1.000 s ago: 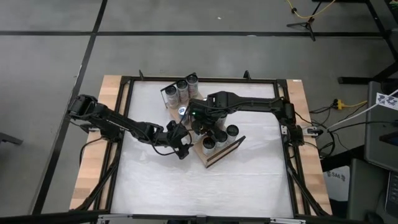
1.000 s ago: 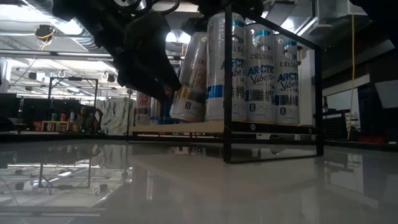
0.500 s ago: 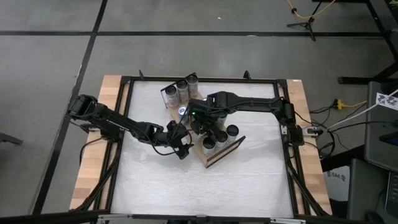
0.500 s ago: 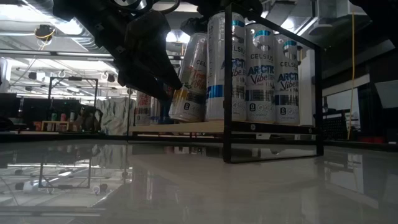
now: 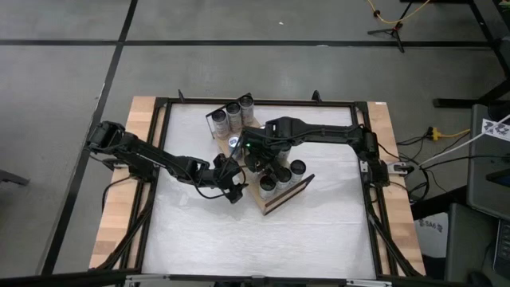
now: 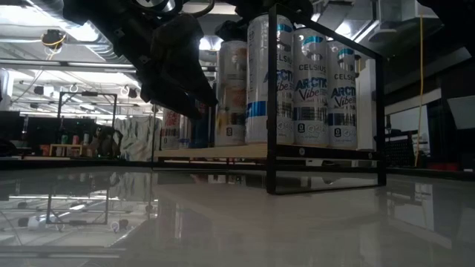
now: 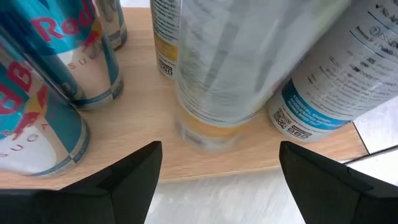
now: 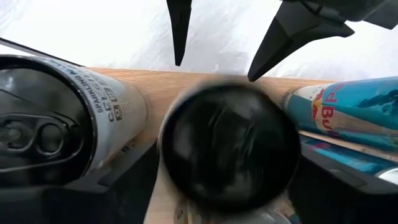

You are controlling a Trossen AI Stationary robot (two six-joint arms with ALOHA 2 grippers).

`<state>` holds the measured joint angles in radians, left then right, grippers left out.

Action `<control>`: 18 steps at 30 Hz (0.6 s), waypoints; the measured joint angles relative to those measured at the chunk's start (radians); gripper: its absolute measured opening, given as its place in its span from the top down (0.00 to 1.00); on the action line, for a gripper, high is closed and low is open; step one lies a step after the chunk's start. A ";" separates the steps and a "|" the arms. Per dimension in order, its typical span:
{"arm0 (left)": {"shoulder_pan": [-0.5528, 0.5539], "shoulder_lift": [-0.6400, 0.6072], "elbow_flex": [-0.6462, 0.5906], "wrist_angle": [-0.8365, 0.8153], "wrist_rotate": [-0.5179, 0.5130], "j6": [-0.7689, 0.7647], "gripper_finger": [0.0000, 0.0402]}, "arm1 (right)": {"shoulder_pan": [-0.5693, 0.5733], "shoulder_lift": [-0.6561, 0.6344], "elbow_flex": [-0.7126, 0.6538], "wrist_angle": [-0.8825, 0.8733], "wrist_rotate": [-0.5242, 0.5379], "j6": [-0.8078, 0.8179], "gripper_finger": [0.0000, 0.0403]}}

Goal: Place canned beverage on shelf
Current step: Put the white-orange soda can on the shelf and align with the other white-orange soda can

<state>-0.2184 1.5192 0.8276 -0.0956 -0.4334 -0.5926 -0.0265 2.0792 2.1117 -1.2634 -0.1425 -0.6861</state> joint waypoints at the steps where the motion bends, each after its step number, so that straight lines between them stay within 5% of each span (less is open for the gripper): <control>1: 0.000 0.000 0.000 0.000 -0.003 0.000 0.21 | 0.000 0.000 0.000 0.001 0.001 0.000 0.22; 7: 0.000 0.000 0.000 0.001 -0.018 0.000 0.21 | 0.000 0.000 0.000 0.000 0.001 0.000 0.13; 18: 0.000 0.000 0.000 0.000 -0.019 0.000 0.21 | 0.001 0.000 0.023 -0.018 0.054 0.000 0.14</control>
<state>-0.2180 1.5188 0.8276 -0.0951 -0.4526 -0.5926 -0.0257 2.0792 2.1344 -1.2812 -0.0882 -0.6857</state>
